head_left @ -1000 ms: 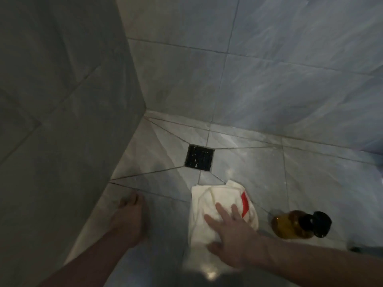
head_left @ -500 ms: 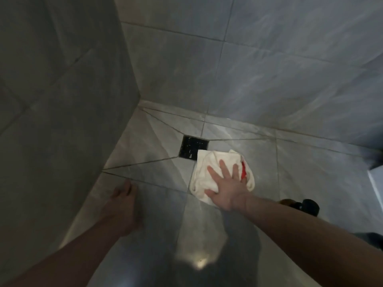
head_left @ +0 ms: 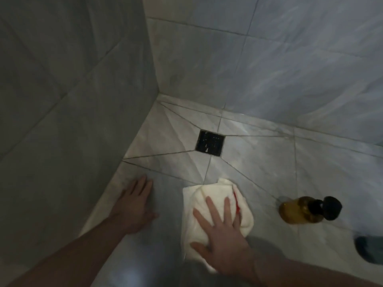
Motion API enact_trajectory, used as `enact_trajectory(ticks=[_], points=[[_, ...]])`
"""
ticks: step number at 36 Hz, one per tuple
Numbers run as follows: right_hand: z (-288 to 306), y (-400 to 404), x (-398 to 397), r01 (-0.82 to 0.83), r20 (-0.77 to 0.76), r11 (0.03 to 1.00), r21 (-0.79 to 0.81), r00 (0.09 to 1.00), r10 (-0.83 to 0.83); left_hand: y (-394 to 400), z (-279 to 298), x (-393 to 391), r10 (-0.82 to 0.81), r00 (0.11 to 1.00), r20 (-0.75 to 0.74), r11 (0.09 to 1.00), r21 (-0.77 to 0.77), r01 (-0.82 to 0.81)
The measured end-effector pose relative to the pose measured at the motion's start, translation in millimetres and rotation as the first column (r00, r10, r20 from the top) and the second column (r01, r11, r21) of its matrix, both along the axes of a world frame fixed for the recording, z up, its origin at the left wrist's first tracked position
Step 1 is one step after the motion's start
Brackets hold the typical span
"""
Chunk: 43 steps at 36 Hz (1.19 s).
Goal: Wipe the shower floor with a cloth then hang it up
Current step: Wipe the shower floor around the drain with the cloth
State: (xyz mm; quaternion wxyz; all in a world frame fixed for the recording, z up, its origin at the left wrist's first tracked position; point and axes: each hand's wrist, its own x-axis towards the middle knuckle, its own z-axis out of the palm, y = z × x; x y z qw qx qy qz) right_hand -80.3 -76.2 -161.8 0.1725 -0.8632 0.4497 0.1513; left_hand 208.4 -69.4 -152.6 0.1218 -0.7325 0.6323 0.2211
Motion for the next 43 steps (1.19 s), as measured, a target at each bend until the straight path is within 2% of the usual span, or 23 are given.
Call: enact_trajectory(ticks=[5, 12, 20, 23, 26, 32, 43], points=[[7.1, -45.6, 19.2, -0.02, 0.024, 1.0, 0.005, 1.0, 0.02, 0.8, -0.2, 1.7, 0.001, 0.999, -0.041, 1.0, -0.006, -0.001], [15.1, -84.1, 66.9, 0.082, 0.018, 0.996, 0.026, 0.996, -0.082, -0.1, 1.9, 5.3, 0.032, 0.996, -0.086, 0.999, -0.019, -0.033], [15.6, -5.5, 37.0, -0.276, -0.023, 0.961, 0.01, 0.961, 0.276, 5.7, -1.7, 17.4, -0.002, 0.989, -0.151, 0.997, -0.074, -0.009], [0.3, 20.5, 44.9, -0.269, -0.012, 0.963, -0.029, 0.963, 0.268, 16.8, 1.1, 18.6, 0.053, 0.98, -0.193, 0.973, -0.21, -0.094], [-2.0, 16.9, 54.1, -0.294, 0.024, 0.955, -0.046, 0.955, 0.295, 30.8, 5.5, 27.0, 0.095, 0.983, -0.155, 0.933, -0.331, -0.143], [4.4, -20.2, 91.1, -0.275, 0.073, 0.962, -0.006, 0.959, 0.274, 48.1, 3.3, 45.9, 0.0, 0.996, -0.089, 0.948, -0.316, -0.028], [5.0, -78.4, 160.7, -0.17, 0.056, 0.983, -0.065, 0.983, 0.174, 50.1, -2.3, 43.2, -0.019, 0.995, -0.102, 0.956, -0.294, -0.011]])
